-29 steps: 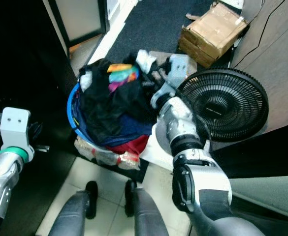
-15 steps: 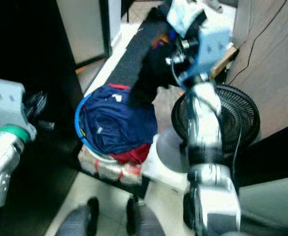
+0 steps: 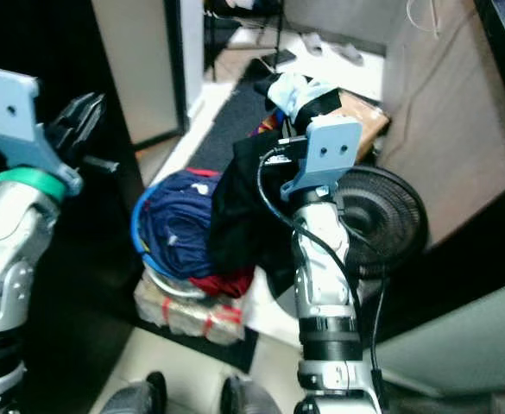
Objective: Clothes washing
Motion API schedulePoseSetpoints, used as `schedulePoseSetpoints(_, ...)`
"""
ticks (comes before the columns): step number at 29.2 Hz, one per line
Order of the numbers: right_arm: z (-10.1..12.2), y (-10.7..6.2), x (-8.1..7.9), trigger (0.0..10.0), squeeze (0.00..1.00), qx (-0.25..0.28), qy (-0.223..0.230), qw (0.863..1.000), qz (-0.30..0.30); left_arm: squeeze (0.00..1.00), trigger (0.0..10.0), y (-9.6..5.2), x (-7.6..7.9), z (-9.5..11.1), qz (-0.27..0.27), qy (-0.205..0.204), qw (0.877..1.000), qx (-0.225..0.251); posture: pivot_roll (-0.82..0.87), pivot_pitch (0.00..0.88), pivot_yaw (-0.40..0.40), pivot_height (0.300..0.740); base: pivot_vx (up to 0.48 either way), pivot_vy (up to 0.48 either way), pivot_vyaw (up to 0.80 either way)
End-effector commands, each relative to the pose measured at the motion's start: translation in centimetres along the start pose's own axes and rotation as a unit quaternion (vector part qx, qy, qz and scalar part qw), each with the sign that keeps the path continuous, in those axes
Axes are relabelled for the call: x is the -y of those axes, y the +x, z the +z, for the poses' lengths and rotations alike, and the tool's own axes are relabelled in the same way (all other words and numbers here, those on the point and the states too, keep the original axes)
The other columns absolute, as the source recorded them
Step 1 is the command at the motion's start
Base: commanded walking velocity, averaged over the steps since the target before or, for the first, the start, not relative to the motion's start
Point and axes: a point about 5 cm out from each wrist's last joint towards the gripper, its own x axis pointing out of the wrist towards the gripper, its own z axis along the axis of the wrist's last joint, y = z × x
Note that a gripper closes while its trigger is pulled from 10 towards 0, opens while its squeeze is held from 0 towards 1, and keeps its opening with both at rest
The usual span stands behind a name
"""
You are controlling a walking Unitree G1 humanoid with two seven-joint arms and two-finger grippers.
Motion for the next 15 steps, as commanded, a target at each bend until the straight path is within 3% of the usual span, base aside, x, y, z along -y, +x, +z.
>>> schedulePoseSetpoints(1,-0.14,-0.36,0.34,10.0,0.00,-0.008,-0.007,1.000,-0.014,0.00,10.0,0.26,0.23,0.22,-0.003,-0.002,1.000,-0.001,0.02,0.000,0.015,0.740,0.000,0.000,0.00)
schedulePoseSetpoints(8,-0.91,-0.72,-0.16,10.0,0.00,-0.029,-0.014,0.999,-0.012,0.00,10.0,0.93,0.33,0.35,0.004,-0.013,1.000,0.004,0.02,0.000,0.003,0.740,0.000,0.000,0.00)
schedulePoseSetpoints(15,-0.92,-0.47,-0.09,10.0,0.00,-0.032,-0.015,0.999,-0.010,0.00,10.0,0.87,0.20,0.25,0.018,-0.019,1.000,0.001,0.02,0.000,-0.004,0.740,0.000,0.000,-0.75)
